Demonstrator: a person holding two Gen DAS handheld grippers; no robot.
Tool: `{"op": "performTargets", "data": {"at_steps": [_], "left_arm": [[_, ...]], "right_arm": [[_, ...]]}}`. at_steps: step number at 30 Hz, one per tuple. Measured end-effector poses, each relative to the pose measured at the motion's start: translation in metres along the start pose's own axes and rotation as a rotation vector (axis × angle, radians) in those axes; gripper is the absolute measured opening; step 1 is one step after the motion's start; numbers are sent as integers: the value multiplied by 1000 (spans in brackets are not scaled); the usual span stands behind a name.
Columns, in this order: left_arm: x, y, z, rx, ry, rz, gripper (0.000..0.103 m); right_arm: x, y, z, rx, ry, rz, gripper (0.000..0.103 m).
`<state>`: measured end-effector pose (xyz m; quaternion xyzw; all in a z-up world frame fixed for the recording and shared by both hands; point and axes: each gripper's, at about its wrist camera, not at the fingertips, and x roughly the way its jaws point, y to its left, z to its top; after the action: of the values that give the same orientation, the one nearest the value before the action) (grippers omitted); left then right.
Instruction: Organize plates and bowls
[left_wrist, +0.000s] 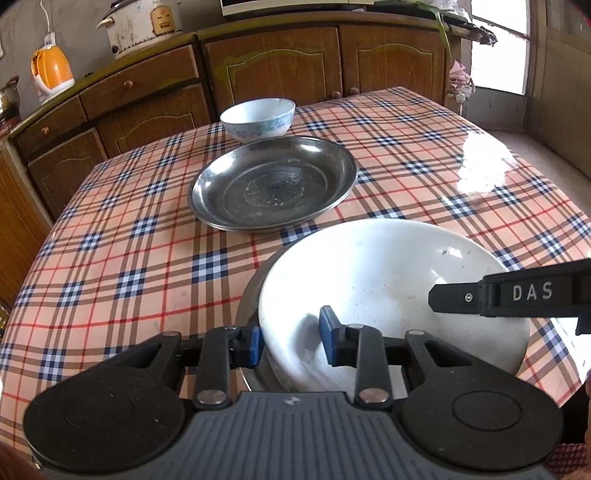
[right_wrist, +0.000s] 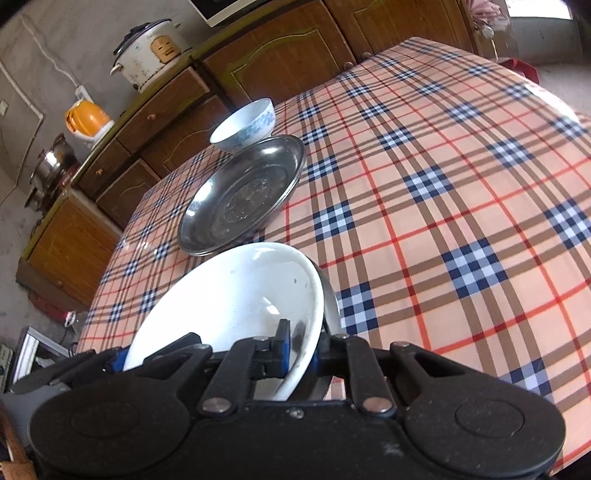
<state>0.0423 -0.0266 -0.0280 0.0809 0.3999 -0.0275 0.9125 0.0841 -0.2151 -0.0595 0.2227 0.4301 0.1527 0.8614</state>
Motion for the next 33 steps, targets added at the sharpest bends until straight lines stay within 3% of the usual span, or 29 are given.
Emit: {"op": "performTargets", "data": {"at_steps": [11,19,26,33], "left_arm": [[5,6,-1,-39,21,-44,35],[-3,10,2,-43,-11,-32,33],[-6,21,4,-83,-17,-48,33],[-6,35,7,-185,-9,-129,33]], "right_arm": [[-2,-9,8,72,10,35,14],[5,7,6,7,42,6,14],[13,28,5,-136,44,-84,12],[15,40,7,-244,51,-146,13]]}}
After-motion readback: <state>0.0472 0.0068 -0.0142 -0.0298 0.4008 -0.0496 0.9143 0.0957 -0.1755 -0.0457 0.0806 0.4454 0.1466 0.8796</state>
